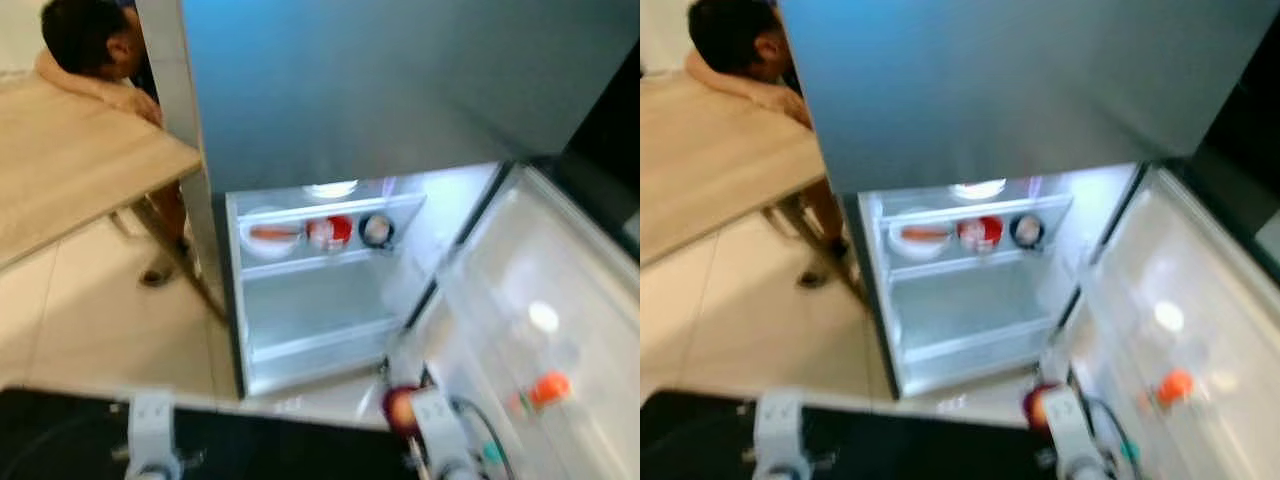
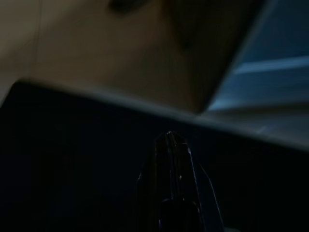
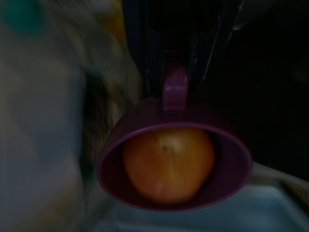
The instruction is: Restocking fridge
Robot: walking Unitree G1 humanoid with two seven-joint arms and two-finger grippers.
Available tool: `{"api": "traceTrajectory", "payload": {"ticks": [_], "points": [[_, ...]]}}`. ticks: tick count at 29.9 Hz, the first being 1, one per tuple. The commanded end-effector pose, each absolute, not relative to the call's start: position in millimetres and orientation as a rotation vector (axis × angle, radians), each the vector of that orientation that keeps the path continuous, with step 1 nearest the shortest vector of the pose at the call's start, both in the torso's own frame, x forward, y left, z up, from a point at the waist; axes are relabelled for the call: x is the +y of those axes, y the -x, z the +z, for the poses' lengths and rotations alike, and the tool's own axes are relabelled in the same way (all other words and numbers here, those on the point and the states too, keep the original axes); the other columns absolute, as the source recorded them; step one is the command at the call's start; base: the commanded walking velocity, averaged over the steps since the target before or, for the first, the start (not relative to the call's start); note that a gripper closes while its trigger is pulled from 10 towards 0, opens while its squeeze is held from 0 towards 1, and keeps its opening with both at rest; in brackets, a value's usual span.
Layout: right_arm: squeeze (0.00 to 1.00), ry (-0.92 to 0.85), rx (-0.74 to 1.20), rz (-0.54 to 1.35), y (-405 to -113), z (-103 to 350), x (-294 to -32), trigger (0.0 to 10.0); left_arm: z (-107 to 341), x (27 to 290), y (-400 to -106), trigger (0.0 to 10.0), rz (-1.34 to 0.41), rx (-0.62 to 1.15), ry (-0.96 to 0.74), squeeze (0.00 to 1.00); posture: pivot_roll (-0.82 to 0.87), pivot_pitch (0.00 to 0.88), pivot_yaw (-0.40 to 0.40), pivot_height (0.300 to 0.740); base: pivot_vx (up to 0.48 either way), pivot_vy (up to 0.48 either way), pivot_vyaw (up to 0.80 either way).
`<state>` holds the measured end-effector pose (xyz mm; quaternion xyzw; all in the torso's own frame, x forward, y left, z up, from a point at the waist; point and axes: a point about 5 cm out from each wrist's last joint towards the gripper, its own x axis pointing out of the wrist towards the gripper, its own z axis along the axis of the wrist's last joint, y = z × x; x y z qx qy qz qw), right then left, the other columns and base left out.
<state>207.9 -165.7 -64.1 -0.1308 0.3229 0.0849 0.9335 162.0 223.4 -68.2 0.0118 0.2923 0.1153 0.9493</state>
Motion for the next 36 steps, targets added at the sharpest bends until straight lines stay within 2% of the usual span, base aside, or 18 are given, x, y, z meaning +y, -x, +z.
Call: {"api": "traceTrajectory", "payload": {"ticks": [1,21,36], "points": [[0.00,0.279,0.684,0.147,-199.9,-67.5,-177.7,10.0,-67.0,218.3,-167.1,10.0,0.217,0.585,-0.020,0.00,-0.07,0.065,-0.046,0.731,0.319,0.000,0.00],[0.00,0.281,0.686,0.139,-199.7,-67.6,-178.7,10.0,-67.3,218.3,-169.0,10.0,0.210,0.595,-0.029,0.00,-0.08,0.070,-0.044,0.731,0.307,0.000,0.00],[0.00,0.279,0.685,0.138,-199.9,-67.6,-178.0,10.0,-65.4,216.1,-171.1,10.0,0.209,0.571,-0.047,0.00,-0.07,0.078,-0.048,0.731,0.000,0.000,0.00]]}}
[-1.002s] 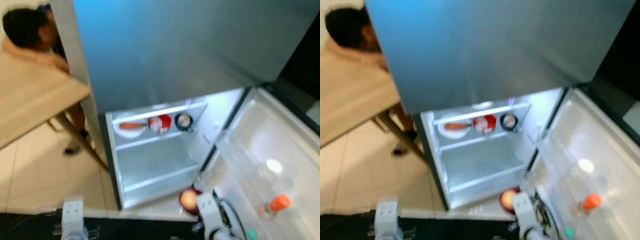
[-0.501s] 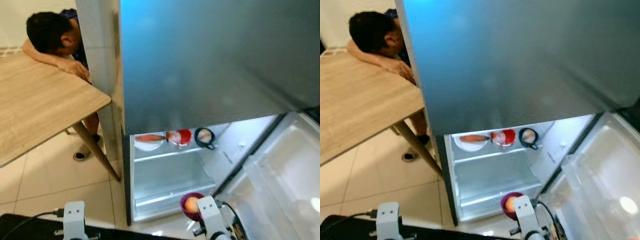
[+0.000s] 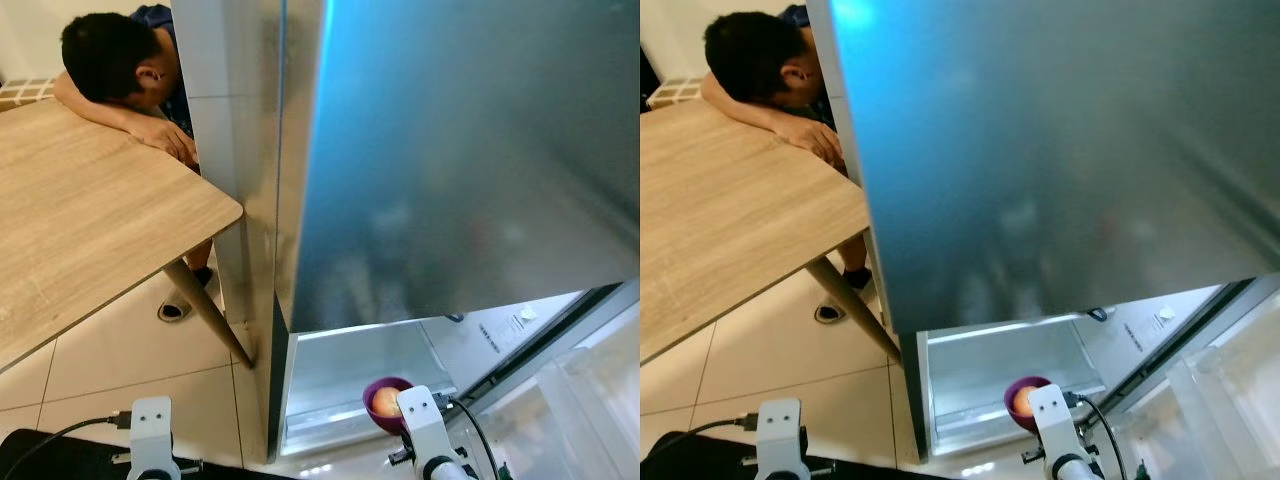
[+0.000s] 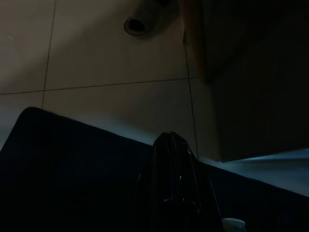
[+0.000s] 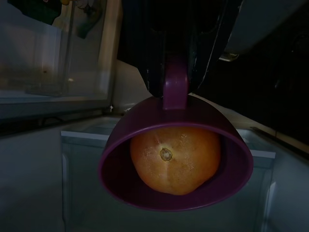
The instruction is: Restocking fridge
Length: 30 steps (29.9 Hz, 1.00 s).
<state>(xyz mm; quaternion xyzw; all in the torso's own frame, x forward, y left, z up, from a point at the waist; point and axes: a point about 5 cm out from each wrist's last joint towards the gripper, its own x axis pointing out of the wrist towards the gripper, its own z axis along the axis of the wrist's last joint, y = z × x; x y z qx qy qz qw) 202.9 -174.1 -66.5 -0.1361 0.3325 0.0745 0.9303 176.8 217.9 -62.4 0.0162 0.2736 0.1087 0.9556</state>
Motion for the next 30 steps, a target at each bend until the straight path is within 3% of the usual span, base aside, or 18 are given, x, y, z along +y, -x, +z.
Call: {"api": "traceTrajectory", "payload": {"ticks": [1,20,30], "points": [[0.00,0.278,0.684,0.139,-200.0,-67.5,-177.8,10.0,-65.2,215.8,-171.1,10.0,0.203,0.569,-0.055,0.00,-0.07,0.078,-0.048,0.731,0.000,0.000,0.00],[0.00,0.276,0.680,0.141,-202.1,-66.5,-176.7,10.0,-64.7,212.3,-171.1,10.0,0.203,0.553,-0.041,0.00,-0.07,0.076,-0.047,0.731,0.000,-0.456,0.00],[0.00,0.272,0.675,0.146,-202.9,-66.3,-173.9,10.0,-64.8,215.4,-169.2,10.0,0.227,0.554,-0.030,0.00,-0.06,0.080,-0.047,0.731,0.000,0.000,0.00]]}}
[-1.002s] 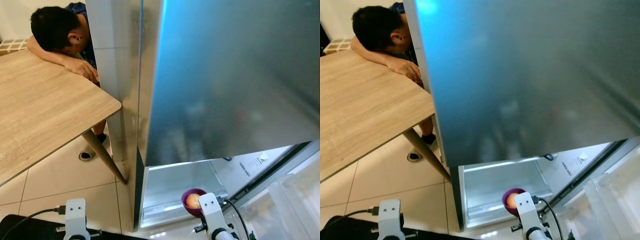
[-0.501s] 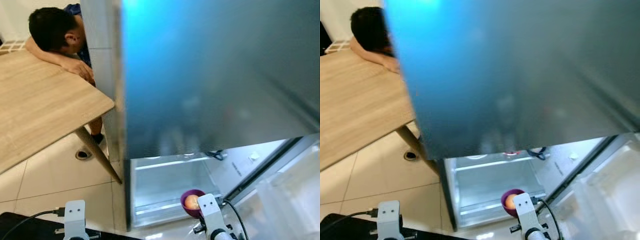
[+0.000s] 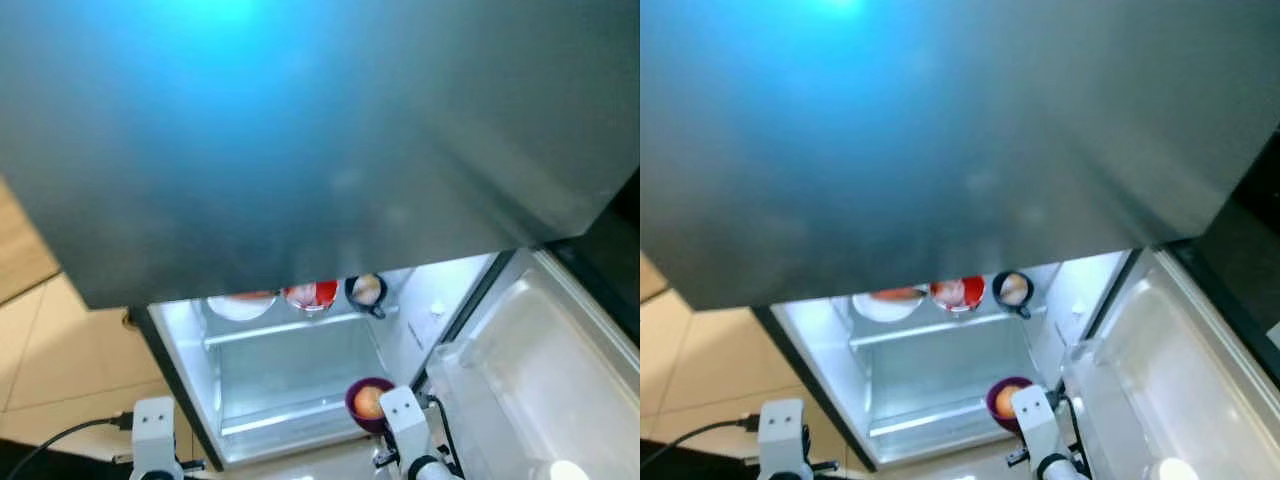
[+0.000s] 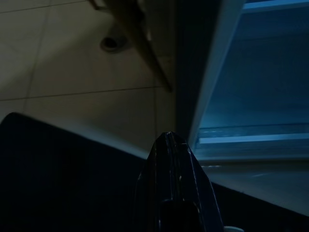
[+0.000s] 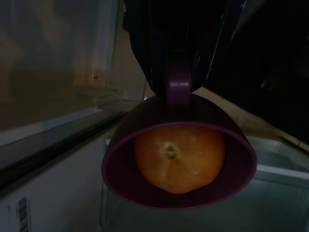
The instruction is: Restocking fridge
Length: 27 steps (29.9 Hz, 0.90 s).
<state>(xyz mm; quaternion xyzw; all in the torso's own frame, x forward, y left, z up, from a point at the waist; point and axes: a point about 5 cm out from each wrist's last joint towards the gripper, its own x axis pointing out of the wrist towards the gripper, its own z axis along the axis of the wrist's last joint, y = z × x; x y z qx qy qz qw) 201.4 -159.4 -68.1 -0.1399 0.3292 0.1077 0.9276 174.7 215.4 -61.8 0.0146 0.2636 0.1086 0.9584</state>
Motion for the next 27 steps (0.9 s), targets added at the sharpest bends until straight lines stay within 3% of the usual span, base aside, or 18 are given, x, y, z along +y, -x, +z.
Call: {"api": "traceTrajectory", "payload": {"ticks": [1,13,18,23,27], "points": [[0.00,0.272,0.675,0.146,-203,-66,-174,10.0,-65,215,-169,10.0,0.227,0.554,-0.030,0.00,-0.06,0.080,-0.047,0.731,0.000,0.000,0.00],[0.00,0.264,0.664,0.155,-203,-66,-169,10.0,-64,215,-168,10.0,0.198,0.544,-0.044,0.00,-0.06,0.075,-0.044,0.731,0.000,0.000,0.00],[0.00,0.207,0.578,0.212,-214,-57,-162,10.0,-61,202,-174,10.0,0.016,0.516,-0.102,0.00,-0.07,0.079,-0.044,0.731,0.000,0.000,0.00],[0.00,0.042,0.482,0.323,-227,-43,-153,10.0,-53,184,-178,10.0,-0.257,0.439,-0.147,0.00,-0.08,0.104,-0.047,0.731,0.000,0.000,0.00],[0.00,-0.088,0.385,0.416,-237,-30,-144,10.0,-42,185,-186,10.0,-0.309,0.364,-0.179,0.00,-0.08,0.109,-0.047,0.731,0.000,0.000,0.00]]}}
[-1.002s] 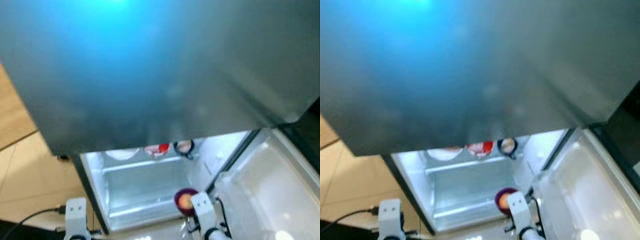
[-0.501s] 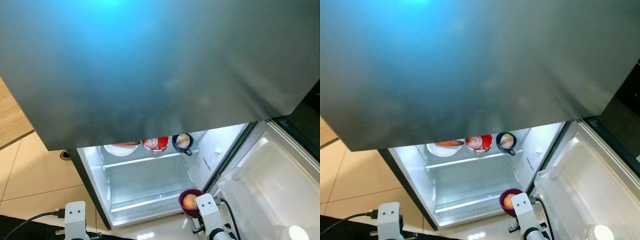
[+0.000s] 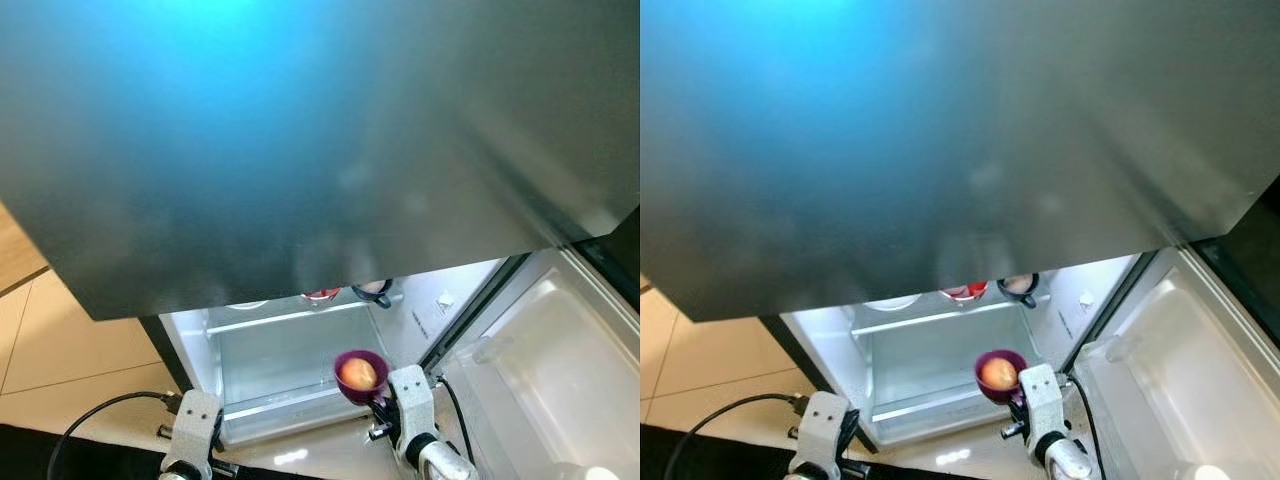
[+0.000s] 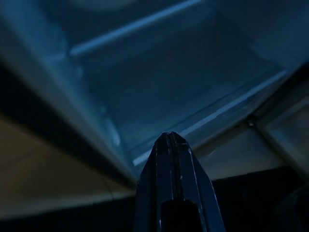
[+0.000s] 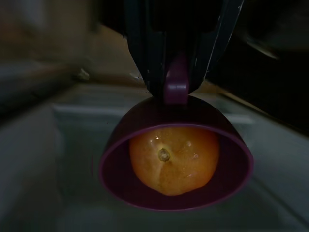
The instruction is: Restocking fridge
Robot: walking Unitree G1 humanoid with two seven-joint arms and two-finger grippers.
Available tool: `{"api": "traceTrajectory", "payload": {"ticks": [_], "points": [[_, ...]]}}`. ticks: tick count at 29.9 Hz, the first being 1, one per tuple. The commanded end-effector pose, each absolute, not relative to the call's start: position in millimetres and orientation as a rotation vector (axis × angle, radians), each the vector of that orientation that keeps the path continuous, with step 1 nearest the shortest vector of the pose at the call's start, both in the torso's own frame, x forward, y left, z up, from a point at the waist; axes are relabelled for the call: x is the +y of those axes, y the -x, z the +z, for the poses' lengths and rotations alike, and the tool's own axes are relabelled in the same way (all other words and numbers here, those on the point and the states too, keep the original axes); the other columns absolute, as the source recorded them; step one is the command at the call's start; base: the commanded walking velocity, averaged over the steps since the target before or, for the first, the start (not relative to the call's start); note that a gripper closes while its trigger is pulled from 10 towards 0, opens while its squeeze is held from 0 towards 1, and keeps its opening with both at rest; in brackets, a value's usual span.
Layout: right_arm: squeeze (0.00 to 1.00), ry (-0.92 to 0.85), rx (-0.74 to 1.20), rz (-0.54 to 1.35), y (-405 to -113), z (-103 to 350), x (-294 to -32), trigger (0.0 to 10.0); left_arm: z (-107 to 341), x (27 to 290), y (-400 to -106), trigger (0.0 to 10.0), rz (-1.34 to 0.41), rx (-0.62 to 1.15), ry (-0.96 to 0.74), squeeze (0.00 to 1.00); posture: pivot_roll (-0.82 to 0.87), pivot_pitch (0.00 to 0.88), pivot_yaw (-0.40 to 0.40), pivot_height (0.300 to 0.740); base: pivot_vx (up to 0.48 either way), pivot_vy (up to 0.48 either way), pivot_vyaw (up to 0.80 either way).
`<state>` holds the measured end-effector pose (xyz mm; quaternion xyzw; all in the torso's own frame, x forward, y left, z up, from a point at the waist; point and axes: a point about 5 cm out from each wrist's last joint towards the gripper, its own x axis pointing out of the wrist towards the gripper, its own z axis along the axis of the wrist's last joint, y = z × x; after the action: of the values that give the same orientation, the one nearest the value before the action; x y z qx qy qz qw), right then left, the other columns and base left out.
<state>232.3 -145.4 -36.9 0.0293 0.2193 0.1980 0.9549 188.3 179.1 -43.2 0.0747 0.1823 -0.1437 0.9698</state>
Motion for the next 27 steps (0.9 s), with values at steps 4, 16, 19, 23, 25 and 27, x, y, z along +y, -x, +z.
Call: {"api": "traceTrajectory", "payload": {"ticks": [4,16,19,23,25,27], "points": [[0.00,-0.034,0.396,0.415,-245,-27,-138,10.0,-38,188,-193,10.0,-0.287,0.345,-0.192,0.00,-0.09,0.111,-0.046,0.731,0.000,0.000,0.00],[0.00,-0.060,0.206,0.496,-265,1,-128,10.0,-29,185,-198,10.0,-0.267,0.263,-0.209,0.00,-0.10,0.099,-0.045,0.701,0.000,0.000,0.00],[0.00,-0.069,0.199,0.512,-268,4,-127,10.0,-29,185,-195,10.0,-0.263,0.263,-0.207,0.00,-0.09,0.101,-0.046,0.701,0.000,0.000,0.00],[0.00,-0.077,0.150,0.533,-271,12,-125,10.0,-30,185,-192,10.0,-0.251,0.261,-0.205,0.00,-0.09,0.101,-0.047,0.701,0.000,0.000,0.00],[0.00,-0.086,0.100,0.553,-274,20,-124,10.0,-30,188,-190,10.0,-0.220,0.257,-0.199,0.00,-0.09,0.102,-0.045,0.696,0.000,0.000,0.00],[0.00,-0.083,0.070,0.582,-279,27,-121,10.0,-29,191,-188,10.0,-0.190,0.251,-0.201,0.00,-0.09,0.104,-0.044,0.686,0.000,0.000,0.00]]}}
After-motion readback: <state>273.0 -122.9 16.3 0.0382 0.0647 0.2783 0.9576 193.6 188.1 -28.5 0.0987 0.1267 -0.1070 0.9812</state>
